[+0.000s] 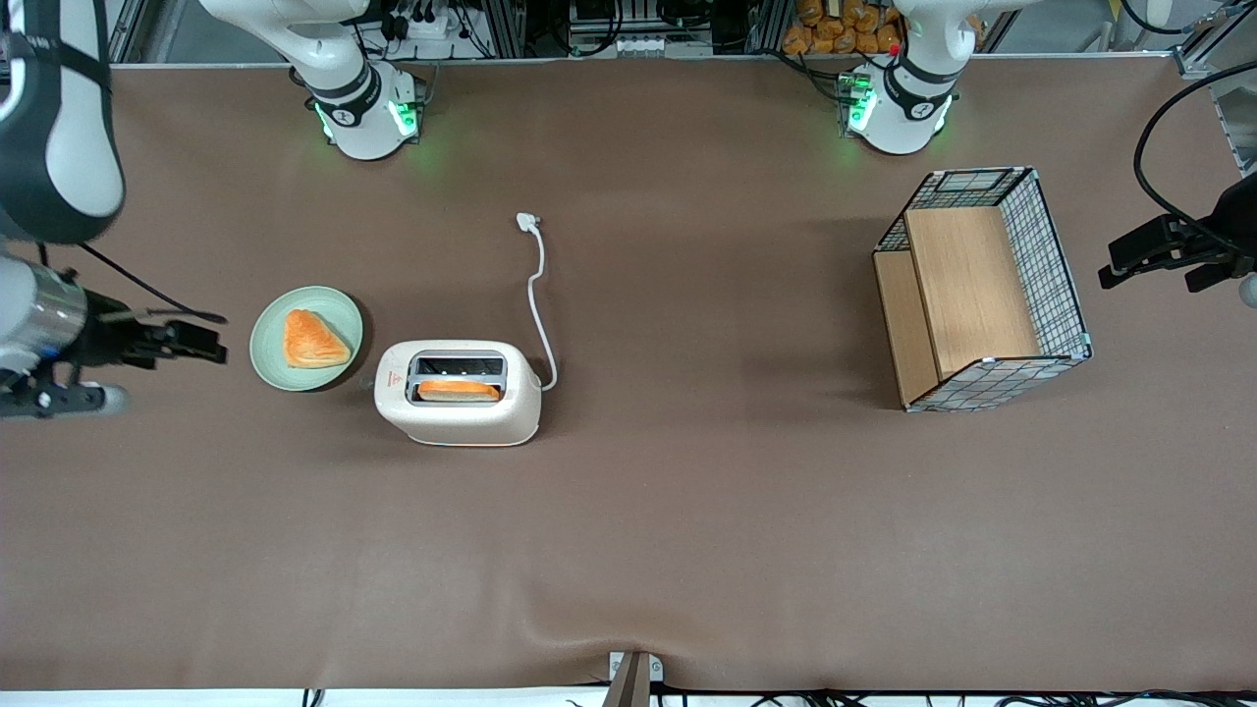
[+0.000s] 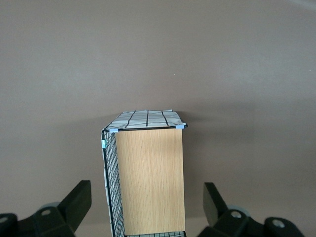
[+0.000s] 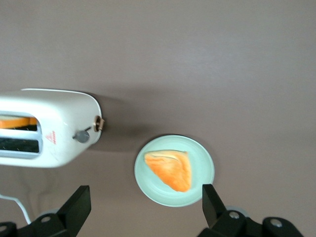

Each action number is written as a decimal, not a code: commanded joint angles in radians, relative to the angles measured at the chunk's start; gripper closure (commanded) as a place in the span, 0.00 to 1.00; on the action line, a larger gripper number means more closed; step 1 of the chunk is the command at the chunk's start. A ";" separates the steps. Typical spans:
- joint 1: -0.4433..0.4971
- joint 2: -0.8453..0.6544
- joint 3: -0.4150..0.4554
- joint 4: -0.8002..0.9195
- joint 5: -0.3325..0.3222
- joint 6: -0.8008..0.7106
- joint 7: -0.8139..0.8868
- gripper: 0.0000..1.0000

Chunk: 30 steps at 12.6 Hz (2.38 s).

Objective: Press toaster button with right arm

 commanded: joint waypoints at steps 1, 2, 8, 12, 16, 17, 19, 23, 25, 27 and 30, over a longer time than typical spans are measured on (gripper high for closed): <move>-0.044 -0.094 0.009 -0.068 -0.043 0.006 -0.060 0.00; -0.052 -0.108 0.009 -0.068 -0.046 0.000 -0.060 0.00; -0.054 -0.186 0.014 -0.064 -0.046 -0.124 0.067 0.00; -0.048 -0.210 0.021 -0.036 -0.036 -0.187 0.144 0.00; -0.046 -0.220 0.034 0.004 -0.036 -0.270 0.181 0.00; -0.046 -0.235 0.037 0.004 -0.036 -0.275 0.196 0.00; -0.046 -0.236 0.045 0.020 -0.045 -0.287 0.204 0.00; -0.046 -0.233 0.055 0.050 -0.108 -0.267 0.184 0.00; -0.043 -0.233 0.058 0.065 -0.100 -0.263 0.185 0.00; -0.037 -0.230 0.058 0.068 -0.097 -0.261 0.185 0.00; -0.038 -0.228 0.055 0.067 -0.080 -0.263 0.185 0.00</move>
